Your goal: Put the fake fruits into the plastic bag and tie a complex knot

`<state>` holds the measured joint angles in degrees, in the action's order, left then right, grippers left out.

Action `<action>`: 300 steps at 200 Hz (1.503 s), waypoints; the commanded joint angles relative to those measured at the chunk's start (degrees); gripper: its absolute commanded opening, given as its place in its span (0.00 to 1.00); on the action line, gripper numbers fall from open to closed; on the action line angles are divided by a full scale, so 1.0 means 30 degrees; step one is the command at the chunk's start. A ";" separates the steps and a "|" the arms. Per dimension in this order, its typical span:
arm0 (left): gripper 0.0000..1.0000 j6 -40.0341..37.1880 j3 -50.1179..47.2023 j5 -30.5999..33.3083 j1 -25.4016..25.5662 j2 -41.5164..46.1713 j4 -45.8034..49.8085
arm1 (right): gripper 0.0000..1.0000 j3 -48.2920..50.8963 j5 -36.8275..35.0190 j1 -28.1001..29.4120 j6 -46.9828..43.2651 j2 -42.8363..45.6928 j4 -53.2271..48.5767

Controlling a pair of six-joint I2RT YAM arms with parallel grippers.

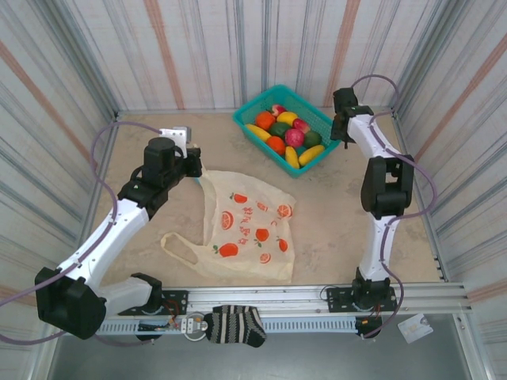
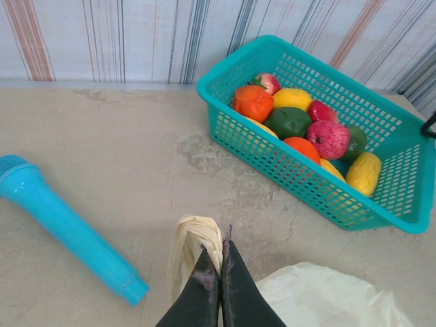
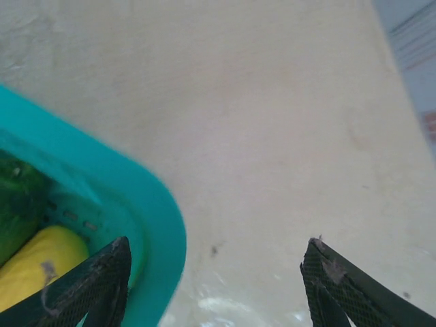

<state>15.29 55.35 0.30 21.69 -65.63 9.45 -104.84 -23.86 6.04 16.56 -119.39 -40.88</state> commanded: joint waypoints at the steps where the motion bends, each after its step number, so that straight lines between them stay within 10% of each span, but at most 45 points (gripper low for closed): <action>1: 0.00 0.0148 -0.0118 0.0517 -0.0187 -0.0045 0.0284 | 0.64 0.1137 0.0833 0.1144 0.0200 0.2803 0.1234; 43: 0.00 0.0319 -0.0215 0.0516 -0.0316 0.0022 -0.0005 | 0.08 0.1654 0.5600 0.1849 0.2100 0.2009 0.0359; 68: 0.00 0.0880 -0.0616 0.1265 -0.0375 0.0339 -0.0540 | 0.00 0.1906 0.4807 0.1769 0.3642 0.1093 0.0222; 147: 0.00 0.2214 -0.1094 0.2899 -0.0861 0.0751 -0.1064 | 0.00 0.1655 0.2152 -0.1089 1.0128 -0.0250 -0.3567; 208: 0.00 0.2513 -0.1078 0.2680 -0.0929 0.0679 -0.1127 | 0.00 0.9762 -0.0419 -0.2056 1.3640 0.5223 -0.4099; 255: 0.00 0.2822 -0.0872 0.2434 -0.1012 0.0131 -0.0895 | 0.00 1.3968 -0.0702 -0.0659 0.7483 1.2357 0.2116; 300: 0.00 0.2470 -0.1078 0.2194 -0.1019 0.0311 -0.1155 | 0.00 1.5180 0.6024 0.4048 0.2740 1.5709 0.6871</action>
<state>22.79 52.47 7.29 19.07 -65.23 7.16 -57.87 -16.32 11.20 35.07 -71.44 -27.81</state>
